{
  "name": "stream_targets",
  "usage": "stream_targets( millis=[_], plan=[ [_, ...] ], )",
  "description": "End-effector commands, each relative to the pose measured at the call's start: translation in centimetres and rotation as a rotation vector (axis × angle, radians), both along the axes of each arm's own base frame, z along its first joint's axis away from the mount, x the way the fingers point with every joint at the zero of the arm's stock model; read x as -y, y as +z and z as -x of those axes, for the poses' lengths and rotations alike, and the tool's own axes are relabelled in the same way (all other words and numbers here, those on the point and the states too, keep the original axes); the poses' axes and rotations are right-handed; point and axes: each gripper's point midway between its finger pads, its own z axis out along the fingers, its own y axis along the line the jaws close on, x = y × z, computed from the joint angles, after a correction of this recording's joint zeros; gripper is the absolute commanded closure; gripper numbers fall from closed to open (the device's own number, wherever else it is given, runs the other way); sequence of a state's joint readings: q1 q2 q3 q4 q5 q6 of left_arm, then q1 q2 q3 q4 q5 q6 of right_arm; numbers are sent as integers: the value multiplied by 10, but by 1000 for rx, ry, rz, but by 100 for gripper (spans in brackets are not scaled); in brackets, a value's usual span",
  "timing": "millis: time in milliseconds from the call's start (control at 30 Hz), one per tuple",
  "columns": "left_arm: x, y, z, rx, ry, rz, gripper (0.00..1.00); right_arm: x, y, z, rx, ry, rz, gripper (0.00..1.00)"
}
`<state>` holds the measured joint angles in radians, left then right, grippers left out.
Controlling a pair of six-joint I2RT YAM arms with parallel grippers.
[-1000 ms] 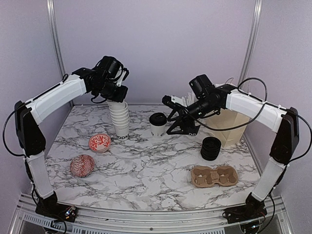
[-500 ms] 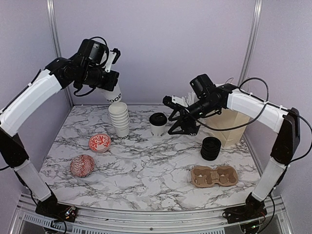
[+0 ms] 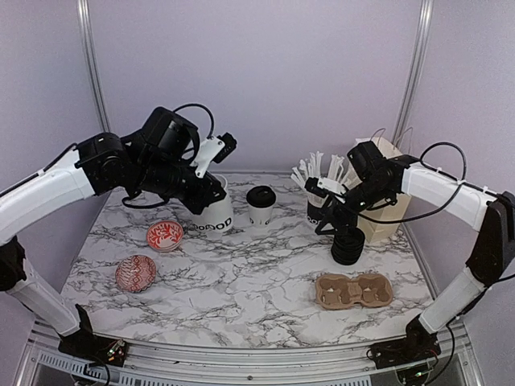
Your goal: Pack the takeout coffee
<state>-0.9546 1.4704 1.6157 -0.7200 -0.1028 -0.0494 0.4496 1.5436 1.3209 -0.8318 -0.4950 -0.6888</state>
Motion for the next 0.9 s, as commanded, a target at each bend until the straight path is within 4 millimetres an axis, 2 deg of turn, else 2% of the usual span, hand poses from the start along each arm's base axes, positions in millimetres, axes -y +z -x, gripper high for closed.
stream_targets(
  millis=[0, 133, 267, 467, 633, 867],
  plan=[
    [41, -44, 23, -67, -87, -22, 100, 44, -4, -16, 19, -131, 55, 26],
    [66, -78, 36, -76, -128, -69, 100, 71, -16, -20, 43, -194, 137, 29],
    [83, -105, 40, -72, -150, -91, 100, 81, -26, -15, 55, -187, 194, 34],
    [90, -143, 40, -56, -145, -173, 100, 88, -38, -2, 26, -140, 246, 41],
    [89, -163, 36, -46, -127, -201, 100, 95, -51, 5, 20, -121, 296, 43],
    [89, -186, 32, -51, -117, -256, 100, 97, -58, 13, 15, -83, 321, 46]
  ],
)
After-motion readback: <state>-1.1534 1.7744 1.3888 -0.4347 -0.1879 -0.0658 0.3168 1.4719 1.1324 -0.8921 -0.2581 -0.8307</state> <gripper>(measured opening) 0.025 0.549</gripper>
